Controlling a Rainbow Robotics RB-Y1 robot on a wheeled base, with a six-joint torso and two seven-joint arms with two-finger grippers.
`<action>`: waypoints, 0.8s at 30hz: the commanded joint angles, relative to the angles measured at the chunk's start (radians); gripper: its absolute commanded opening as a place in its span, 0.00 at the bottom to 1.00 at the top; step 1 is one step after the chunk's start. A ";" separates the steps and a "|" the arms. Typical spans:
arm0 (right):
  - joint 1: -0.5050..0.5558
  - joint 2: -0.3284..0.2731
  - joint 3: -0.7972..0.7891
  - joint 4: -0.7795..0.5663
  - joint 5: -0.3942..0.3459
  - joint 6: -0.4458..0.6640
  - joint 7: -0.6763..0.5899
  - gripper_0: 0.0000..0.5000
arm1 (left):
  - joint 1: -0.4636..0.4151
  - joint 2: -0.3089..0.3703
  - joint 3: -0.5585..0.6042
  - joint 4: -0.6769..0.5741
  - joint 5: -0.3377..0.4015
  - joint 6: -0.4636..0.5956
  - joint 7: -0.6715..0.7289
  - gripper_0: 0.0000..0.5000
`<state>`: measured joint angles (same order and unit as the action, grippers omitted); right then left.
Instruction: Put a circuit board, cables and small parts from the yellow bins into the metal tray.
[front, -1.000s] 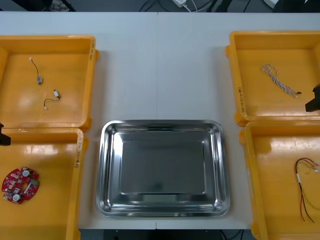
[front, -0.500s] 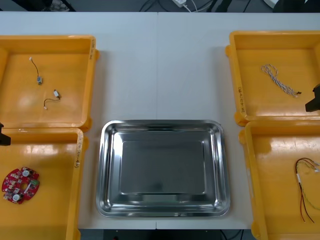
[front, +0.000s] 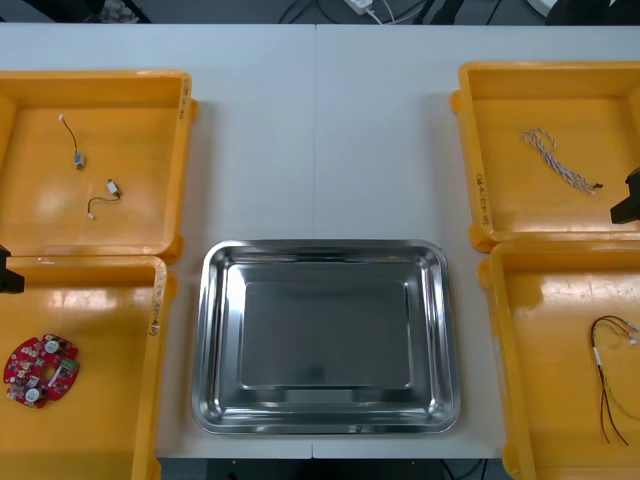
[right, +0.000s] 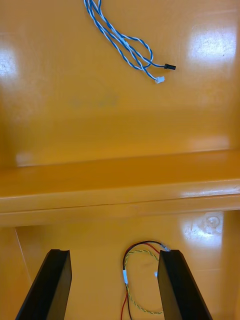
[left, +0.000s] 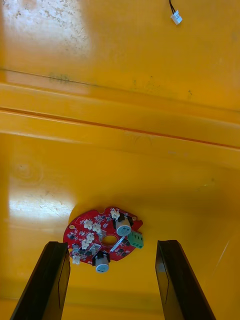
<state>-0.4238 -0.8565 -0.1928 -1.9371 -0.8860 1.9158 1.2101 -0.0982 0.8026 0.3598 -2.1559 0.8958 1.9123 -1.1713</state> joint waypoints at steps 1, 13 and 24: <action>0.017 -0.021 0.024 0.001 -0.007 0.004 -0.030 1.00 | -0.021 0.030 -0.009 -0.004 0.002 0.008 -0.053 1.00; 0.019 -0.024 0.023 0.001 -0.010 0.004 -0.017 1.00 | -0.011 0.035 -0.009 -0.018 -0.011 0.008 0.099 1.00; 0.071 -0.024 0.023 -0.010 -0.022 0.004 0.008 1.00 | 0.031 0.001 -0.004 -0.094 -0.026 0.008 0.283 1.00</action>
<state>-0.3817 -0.8565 -0.1800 -1.9328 -0.8972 1.9158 1.2102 -0.0926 0.8031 0.3593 -2.2020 0.8829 1.9124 -1.0021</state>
